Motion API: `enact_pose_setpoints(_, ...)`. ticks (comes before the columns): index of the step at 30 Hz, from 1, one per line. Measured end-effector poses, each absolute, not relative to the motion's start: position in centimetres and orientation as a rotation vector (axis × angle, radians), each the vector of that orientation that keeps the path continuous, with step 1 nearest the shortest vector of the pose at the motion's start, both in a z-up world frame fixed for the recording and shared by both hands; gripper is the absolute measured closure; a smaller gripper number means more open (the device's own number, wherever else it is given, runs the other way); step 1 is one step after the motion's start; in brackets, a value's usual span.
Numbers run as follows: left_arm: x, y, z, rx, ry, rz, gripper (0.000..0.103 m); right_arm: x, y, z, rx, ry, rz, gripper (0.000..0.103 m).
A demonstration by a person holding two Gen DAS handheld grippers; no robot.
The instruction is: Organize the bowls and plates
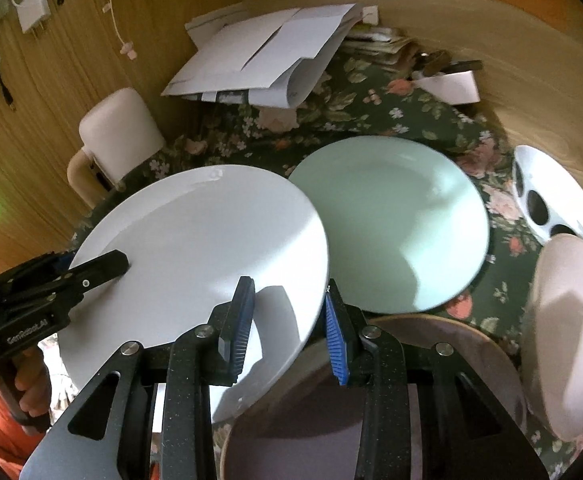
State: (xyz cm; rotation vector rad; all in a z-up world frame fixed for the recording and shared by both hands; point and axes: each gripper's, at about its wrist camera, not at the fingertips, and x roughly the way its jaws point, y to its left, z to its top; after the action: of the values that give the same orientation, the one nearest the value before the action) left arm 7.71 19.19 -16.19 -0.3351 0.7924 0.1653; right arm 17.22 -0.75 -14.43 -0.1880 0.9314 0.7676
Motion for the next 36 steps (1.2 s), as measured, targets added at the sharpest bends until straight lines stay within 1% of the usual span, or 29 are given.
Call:
enact_pose_setpoints(18,6.0,12.7,-13.0,-0.258,0.741,0.074,0.060,14.4,-7.9,-11.6,-0.109,0.861,0.697,0.072)
enact_pose_setpoints(36,5.8,7.3,-12.8,-0.229,0.746,-0.015,0.060,12.5,-14.1,-11.7,-0.043,0.845,0.623,0.072)
